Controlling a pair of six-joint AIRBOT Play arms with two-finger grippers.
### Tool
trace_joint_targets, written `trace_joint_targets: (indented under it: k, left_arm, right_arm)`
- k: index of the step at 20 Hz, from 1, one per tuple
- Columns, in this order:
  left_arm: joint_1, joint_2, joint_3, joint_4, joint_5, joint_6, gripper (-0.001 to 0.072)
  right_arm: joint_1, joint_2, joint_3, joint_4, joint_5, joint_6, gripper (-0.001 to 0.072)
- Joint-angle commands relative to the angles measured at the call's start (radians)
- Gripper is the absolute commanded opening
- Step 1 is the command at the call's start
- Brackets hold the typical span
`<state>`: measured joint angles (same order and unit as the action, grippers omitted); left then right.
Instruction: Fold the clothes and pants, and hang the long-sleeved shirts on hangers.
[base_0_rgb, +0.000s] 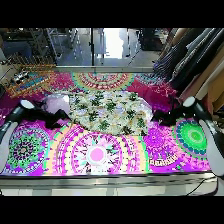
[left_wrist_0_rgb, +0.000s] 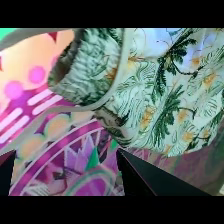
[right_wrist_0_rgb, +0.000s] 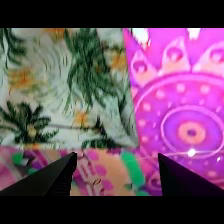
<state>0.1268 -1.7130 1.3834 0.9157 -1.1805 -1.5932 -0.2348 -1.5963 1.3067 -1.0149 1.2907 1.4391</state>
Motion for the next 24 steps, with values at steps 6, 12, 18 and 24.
trace_joint_targets:
  k: [6, 12, 18, 24]
  left_arm:
    - [-0.033, -0.078, -0.024, -0.133, 0.169, -0.087, 0.0692]
    - [-0.051, -0.149, -0.024, -0.267, 0.283, -0.087, 0.0603]
    - [-0.066, -0.170, -0.023, -0.289, 0.308, -0.048, 0.0012]
    - [0.038, -0.003, 0.080, -0.290, -0.102, 0.207, 0.0012]
  right_arm:
    - [-0.007, 0.107, -0.460, 0.363, -0.264, -0.155, 0.0563]
    - [0.055, 0.051, -0.458, 0.477, -0.452, -0.200, 0.0557]
    - [0.154, 0.039, -0.446, 0.566, -0.632, -0.242, 0.0010]
    - [0.154, 0.353, -0.293, 0.369, -0.452, -0.412, 0.0005]
